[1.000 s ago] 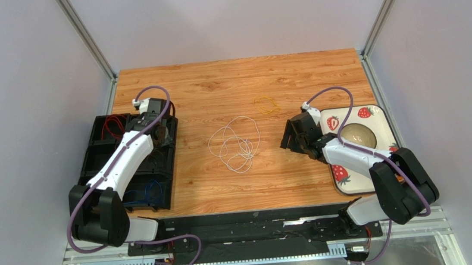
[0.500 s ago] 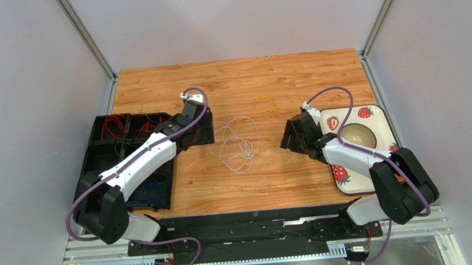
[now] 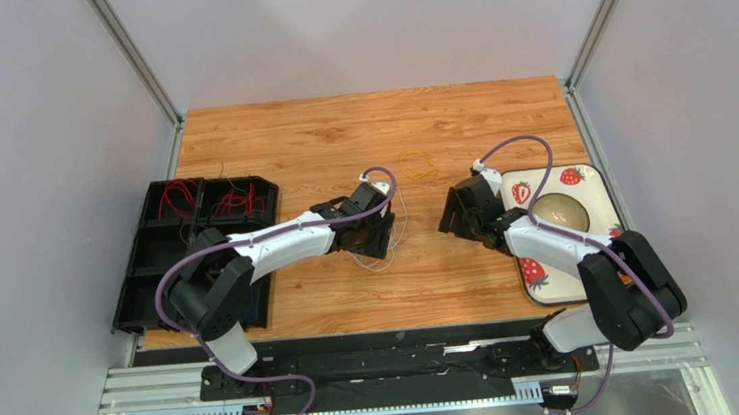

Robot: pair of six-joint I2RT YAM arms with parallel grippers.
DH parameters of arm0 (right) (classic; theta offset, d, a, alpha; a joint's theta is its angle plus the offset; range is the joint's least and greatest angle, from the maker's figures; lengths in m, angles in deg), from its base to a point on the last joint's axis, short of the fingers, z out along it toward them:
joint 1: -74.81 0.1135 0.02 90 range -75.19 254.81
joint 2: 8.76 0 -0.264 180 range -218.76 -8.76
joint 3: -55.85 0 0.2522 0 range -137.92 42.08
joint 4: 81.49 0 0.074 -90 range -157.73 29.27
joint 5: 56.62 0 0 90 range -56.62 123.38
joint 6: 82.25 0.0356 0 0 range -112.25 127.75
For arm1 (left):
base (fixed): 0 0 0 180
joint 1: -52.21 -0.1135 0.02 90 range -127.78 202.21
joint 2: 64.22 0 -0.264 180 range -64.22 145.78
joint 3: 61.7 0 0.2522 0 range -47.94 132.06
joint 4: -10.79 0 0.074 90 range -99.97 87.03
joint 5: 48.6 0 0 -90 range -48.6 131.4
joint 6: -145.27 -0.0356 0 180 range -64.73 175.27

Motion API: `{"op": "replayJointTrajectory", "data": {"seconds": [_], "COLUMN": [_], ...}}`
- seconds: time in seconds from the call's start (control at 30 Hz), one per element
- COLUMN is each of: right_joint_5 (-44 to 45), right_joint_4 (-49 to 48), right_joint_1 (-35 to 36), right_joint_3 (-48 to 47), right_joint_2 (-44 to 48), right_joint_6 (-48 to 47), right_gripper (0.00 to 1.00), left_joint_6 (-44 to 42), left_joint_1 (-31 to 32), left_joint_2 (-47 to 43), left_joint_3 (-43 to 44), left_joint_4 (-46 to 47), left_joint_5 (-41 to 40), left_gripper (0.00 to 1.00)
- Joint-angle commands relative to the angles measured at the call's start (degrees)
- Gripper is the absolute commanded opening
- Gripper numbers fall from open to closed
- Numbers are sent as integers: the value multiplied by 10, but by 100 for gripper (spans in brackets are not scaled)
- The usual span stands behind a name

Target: Untangle the cables

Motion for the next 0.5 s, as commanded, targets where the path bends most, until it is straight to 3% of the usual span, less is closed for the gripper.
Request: {"op": "replayJointTrajectory", "data": {"seconds": [0.0, 0.47], "right_joint_5": [1, 0], "right_joint_4": [-7, -5], "right_joint_1": [-2, -3], "right_joint_3": [-22, -23], "right_joint_2": [-6, -7], "right_joint_6": [-7, -8], "right_gripper": [65, 65], "left_joint_6": [-9, -3], "left_joint_1": [8, 34], "left_joint_2": [17, 64], "left_joint_3": [33, 55], "left_joint_4": [21, 30], "left_joint_5": [22, 41], "left_gripper": [62, 69]}}
